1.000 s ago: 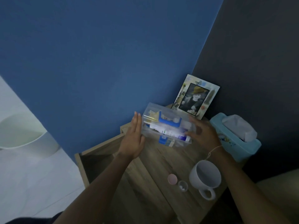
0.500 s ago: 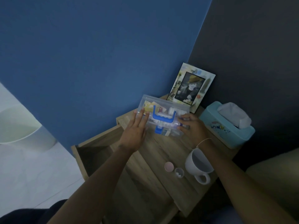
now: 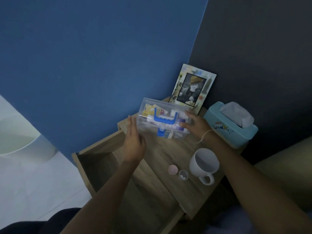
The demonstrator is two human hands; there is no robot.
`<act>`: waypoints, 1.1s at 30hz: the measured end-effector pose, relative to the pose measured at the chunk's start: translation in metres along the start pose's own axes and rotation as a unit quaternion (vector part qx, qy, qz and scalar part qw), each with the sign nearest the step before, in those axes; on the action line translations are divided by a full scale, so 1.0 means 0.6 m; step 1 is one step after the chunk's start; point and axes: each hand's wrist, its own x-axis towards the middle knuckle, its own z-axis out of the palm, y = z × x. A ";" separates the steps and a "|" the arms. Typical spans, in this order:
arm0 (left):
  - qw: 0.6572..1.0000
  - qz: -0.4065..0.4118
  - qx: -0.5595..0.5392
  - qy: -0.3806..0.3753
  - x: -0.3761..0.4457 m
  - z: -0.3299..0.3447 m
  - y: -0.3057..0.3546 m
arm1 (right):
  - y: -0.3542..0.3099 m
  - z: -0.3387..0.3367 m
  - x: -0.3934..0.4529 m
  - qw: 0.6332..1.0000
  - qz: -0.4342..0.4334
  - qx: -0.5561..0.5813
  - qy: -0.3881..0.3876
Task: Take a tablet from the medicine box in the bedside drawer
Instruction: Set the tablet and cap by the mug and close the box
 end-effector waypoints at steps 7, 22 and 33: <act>0.926 -0.279 -0.225 -0.117 -0.008 0.054 0.033 | 0.021 0.008 0.004 1.000 -0.006 0.012 -0.015; 0.974 -0.104 -0.193 -0.055 -0.007 0.058 0.058 | 0.043 0.025 -0.005 0.990 -0.047 -0.125 -0.035; 0.994 0.070 0.054 0.064 0.053 0.045 0.038 | 0.055 0.026 -0.008 0.983 -0.081 -0.162 -0.040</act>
